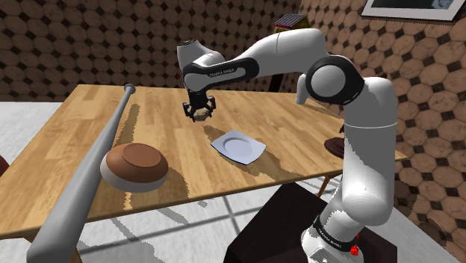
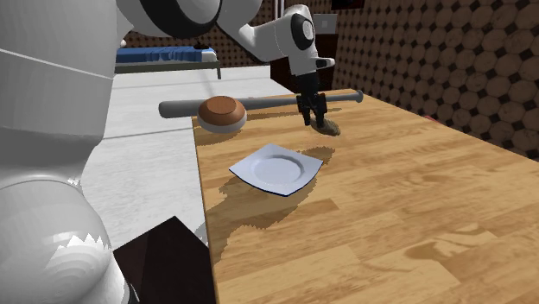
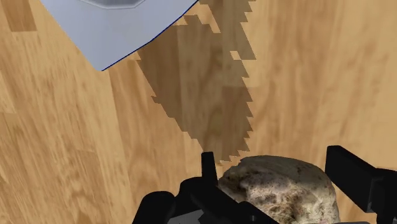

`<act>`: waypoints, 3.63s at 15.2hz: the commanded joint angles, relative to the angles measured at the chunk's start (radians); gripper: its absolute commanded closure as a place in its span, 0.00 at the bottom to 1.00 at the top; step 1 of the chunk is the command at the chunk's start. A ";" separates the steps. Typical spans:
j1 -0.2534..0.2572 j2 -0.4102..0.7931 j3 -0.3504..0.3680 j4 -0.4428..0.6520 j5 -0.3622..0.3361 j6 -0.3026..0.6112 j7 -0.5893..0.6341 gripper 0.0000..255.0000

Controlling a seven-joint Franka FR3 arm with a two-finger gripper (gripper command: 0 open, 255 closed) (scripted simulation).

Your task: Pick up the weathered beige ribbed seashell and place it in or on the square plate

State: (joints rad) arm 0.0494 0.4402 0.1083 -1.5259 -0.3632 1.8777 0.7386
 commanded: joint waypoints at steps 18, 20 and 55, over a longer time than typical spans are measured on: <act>-0.016 -0.371 0.014 -0.384 0.038 0.016 -0.002 1.00; -0.012 -0.330 0.016 -0.324 0.035 -0.005 -0.002 0.00; -0.046 -0.016 -0.017 -0.014 0.163 -0.008 0.395 0.00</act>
State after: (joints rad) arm 0.0453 0.4732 0.0829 -1.4763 -0.2621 1.7958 1.1601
